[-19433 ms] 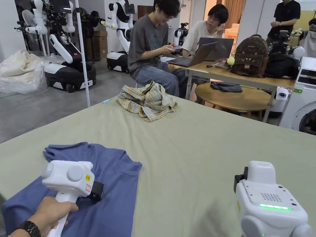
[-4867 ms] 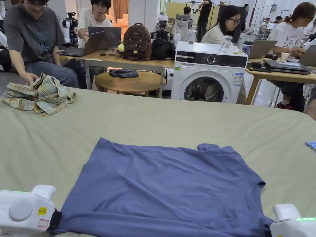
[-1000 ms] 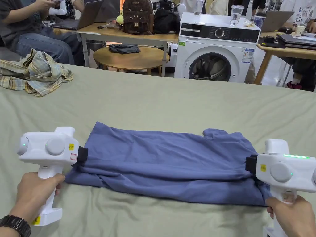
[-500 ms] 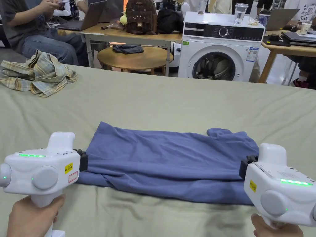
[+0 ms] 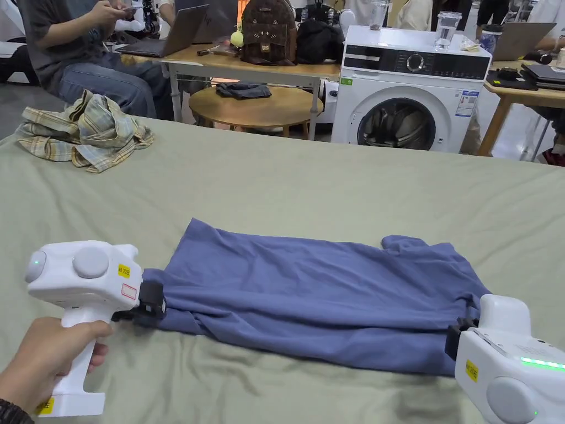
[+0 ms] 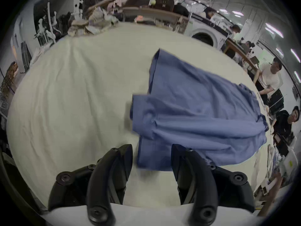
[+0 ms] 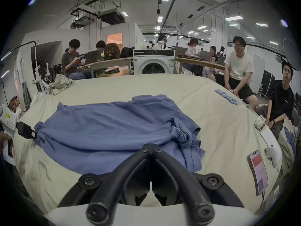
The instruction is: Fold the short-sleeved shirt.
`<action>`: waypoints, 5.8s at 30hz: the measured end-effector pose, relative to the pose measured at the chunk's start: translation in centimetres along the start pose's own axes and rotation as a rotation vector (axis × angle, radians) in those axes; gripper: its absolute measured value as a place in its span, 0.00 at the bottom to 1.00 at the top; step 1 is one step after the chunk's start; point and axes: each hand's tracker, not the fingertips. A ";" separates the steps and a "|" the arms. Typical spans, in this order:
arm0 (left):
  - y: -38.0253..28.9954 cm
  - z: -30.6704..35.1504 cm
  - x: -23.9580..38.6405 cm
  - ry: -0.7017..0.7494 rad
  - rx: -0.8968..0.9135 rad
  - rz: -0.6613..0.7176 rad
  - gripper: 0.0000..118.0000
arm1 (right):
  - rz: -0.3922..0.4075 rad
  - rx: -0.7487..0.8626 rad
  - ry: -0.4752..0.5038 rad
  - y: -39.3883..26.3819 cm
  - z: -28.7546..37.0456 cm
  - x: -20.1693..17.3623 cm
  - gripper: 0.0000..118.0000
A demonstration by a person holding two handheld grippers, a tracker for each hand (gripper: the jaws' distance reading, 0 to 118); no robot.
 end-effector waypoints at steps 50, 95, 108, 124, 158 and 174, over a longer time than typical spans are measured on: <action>-14.8 4.1 0.0 0.045 0.110 -0.125 0.00 | 0.118 -0.442 -0.023 -7.8 3.3 6.9 0.09; 11.0 -5.8 3.4 0.034 -0.021 -0.143 0.45 | 0.050 -0.089 0.027 1.8 -2.8 -0.2 0.00; 9.3 -6.2 5.1 0.082 0.097 -0.264 0.00 | 0.014 -0.167 0.024 5.5 -5.9 2.0 0.00; 6.3 -0.8 4.2 0.021 0.258 -0.215 0.00 | 0.036 -0.545 -0.005 9.9 -22.7 6.9 0.49; -8.0 10.5 -0.9 -0.112 0.261 -0.146 0.00 | 0.092 -0.330 0.108 3.7 9.5 8.1 0.00; -10.4 5.7 -0.1 -0.009 -0.021 -0.168 0.00 | 0.162 -0.602 -0.017 -3.3 3.7 8.3 0.03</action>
